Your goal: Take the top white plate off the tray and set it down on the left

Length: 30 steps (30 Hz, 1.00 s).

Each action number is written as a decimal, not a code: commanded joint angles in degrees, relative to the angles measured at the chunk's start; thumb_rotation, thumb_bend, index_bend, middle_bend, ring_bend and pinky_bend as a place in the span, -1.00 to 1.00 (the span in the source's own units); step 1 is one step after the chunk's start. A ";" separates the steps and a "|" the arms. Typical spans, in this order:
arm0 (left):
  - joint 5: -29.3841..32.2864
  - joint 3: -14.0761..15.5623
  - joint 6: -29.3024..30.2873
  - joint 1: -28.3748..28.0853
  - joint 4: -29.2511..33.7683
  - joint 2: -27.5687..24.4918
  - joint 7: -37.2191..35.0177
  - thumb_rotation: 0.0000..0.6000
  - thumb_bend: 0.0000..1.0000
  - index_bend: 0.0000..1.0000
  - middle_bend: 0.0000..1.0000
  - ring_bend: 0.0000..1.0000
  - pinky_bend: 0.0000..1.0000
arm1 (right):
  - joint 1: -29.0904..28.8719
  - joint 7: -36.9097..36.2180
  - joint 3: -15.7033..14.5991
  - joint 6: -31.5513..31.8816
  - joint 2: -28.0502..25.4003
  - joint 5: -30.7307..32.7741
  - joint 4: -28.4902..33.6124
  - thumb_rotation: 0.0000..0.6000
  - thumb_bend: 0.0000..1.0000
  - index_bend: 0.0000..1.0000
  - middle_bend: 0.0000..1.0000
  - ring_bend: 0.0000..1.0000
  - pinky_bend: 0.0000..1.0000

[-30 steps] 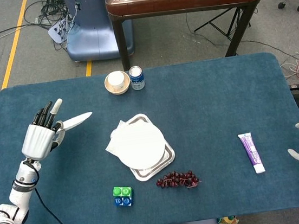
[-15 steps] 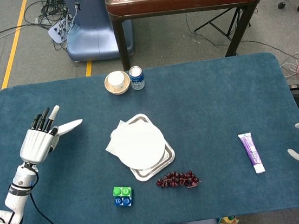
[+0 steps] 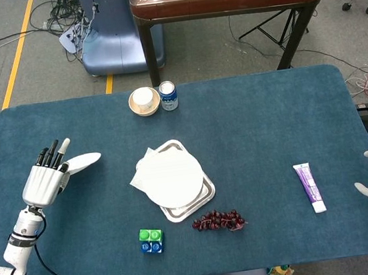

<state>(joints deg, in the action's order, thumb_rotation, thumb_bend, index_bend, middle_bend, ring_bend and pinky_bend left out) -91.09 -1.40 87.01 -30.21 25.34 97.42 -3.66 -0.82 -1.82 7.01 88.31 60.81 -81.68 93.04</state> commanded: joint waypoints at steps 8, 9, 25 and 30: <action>-0.44 1.24 0.41 2.68 8.17 -3.35 4.76 1.00 -0.33 -0.20 -0.79 -1.00 -0.58 | -0.02 0.02 0.08 -0.05 0.02 0.21 -0.03 1.00 -1.00 -0.28 -0.31 -0.57 -0.54; -0.54 1.37 0.47 2.95 9.44 -3.78 5.48 1.00 -0.34 -0.23 -0.79 -1.00 -0.57 | -0.04 0.10 0.08 -0.06 0.04 0.21 -0.01 1.00 -1.00 -0.28 -0.31 -0.57 -0.54; -1.00 2.09 0.04 5.78 22.41 -8.53 13.58 1.00 -0.44 -0.31 -0.79 -1.00 -0.58 | -0.08 0.26 0.07 -0.15 0.04 0.27 0.09 1.00 -1.00 -0.28 -0.31 -0.57 -0.54; -1.63 2.43 0.52 6.69 26.66 -9.99 15.49 1.00 -0.46 -0.31 -0.79 -1.00 -0.58 | -0.17 0.46 0.07 -0.28 0.14 0.32 0.09 1.00 -1.00 -0.28 -0.31 -0.57 -0.54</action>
<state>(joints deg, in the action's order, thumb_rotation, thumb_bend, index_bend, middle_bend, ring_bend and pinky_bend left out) -92.44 0.87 87.35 -23.96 50.86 88.05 11.06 -0.99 -1.36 7.08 88.02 60.94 -81.36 93.13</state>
